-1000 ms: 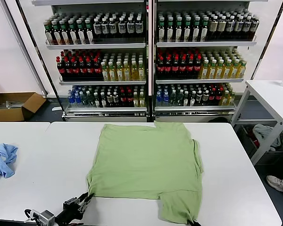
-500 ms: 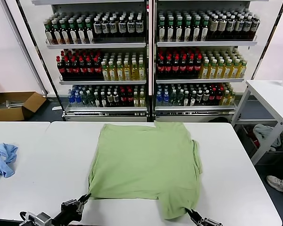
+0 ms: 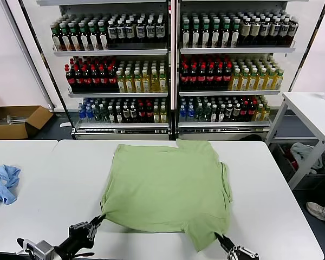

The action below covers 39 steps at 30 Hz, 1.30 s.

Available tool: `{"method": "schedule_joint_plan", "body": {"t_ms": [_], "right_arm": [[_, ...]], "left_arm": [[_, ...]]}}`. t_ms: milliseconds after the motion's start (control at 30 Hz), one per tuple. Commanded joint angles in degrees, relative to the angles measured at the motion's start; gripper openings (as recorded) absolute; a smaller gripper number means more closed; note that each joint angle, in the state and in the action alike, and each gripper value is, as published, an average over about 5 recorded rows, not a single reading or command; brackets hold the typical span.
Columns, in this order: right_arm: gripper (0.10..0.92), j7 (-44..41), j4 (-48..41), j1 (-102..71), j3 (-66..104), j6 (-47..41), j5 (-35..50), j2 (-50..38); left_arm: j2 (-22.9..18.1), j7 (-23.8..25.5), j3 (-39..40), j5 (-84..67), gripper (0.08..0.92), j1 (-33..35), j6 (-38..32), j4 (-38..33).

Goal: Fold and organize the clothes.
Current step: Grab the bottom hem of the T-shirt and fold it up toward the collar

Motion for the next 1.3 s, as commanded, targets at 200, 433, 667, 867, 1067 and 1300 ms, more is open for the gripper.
{"method": "schedule_joint_plan", "body": {"t_ms": [200, 433, 667, 867, 1067, 1300], "right_arm": [[0.107, 3.95, -5.27, 17.62, -2.31, -3.46, 6.32, -2.99], [0.107, 6.38, -15.08, 29.19, -6.6, -4.9, 6.96, -7.66], [0.107, 6.49, -26.35, 37.57, -12.85, -5.32, 4.7, -8.46], [0.199, 7.61, -30.07, 41.37, -17.41, -7.1, 2.91, -8.41], [0.372, 9.97, -29.04, 42.7, -18.89, -9.0, 1.37, -7.75], [0.58, 13.13, -21.88, 37.07, -15.37, -12.78, 0.69, -9.57]], "left_arm": [[4.79, 0.21, 2.34, -7.01, 0.088, -12.36, 3.86, 7.14], [6.67, -0.51, 8.2, -9.87, 0.088, -22.26, 6.46, 15.52], [6.44, -1.18, 12.78, -9.76, 0.088, -30.55, 5.67, 25.75], [5.67, -1.13, 14.89, -8.88, 0.161, -33.04, 4.77, 30.5], [5.61, -1.86, 13.87, -8.7, 0.334, -32.23, 4.67, 29.9], [7.05, -3.49, 10.97, -7.35, 0.533, -26.48, 4.28, 24.2]]}}
